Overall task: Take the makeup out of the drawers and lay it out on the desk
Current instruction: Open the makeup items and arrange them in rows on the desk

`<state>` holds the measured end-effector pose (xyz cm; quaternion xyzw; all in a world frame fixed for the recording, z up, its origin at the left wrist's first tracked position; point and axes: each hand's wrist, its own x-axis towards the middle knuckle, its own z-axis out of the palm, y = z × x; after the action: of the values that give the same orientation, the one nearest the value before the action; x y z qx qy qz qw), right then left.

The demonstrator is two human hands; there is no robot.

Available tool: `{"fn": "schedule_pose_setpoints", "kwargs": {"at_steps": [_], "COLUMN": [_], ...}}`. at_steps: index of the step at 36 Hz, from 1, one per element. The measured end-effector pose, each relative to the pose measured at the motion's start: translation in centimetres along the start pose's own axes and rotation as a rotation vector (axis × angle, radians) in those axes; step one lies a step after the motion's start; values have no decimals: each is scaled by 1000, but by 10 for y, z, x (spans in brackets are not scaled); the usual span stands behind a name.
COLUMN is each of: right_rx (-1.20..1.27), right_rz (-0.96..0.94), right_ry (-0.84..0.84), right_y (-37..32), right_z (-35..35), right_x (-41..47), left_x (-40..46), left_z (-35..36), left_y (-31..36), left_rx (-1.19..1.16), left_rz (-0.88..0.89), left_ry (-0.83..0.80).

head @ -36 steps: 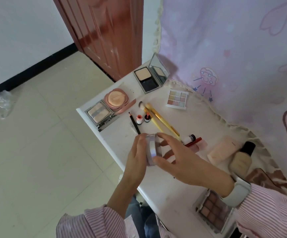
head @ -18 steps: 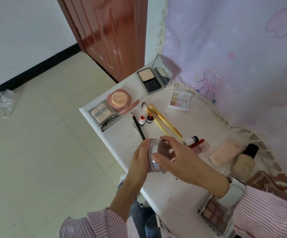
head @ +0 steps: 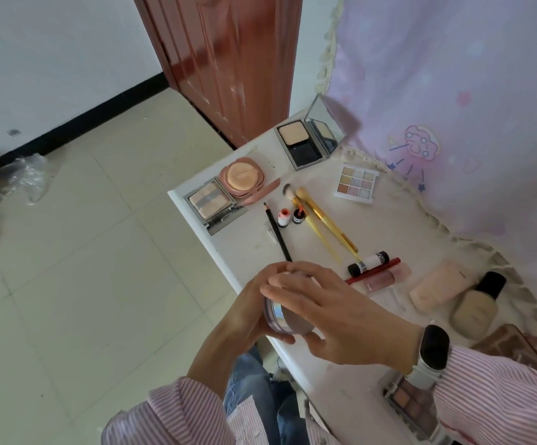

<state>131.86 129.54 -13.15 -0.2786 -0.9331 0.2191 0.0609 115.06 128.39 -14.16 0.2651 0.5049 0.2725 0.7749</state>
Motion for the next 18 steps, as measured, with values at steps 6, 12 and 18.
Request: {"fn": "schedule_pose_setpoints", "kwargs": {"at_steps": [6,12,18], "right_rx": [-33,-73,-179], "right_rz": [-79,-126,-222], "right_ry": [21,45,19], "right_y": [3,1,8], "right_z": [7,7,8], "right_x": [-3,-2,-2], "left_x": [1,3,2], "left_z": [-6,-12,-25], "left_y": [2,5,1], "left_rx": [12,2,-64], "left_rz": [-183,-284,-373], "left_ry": [-55,-132,-128]}}
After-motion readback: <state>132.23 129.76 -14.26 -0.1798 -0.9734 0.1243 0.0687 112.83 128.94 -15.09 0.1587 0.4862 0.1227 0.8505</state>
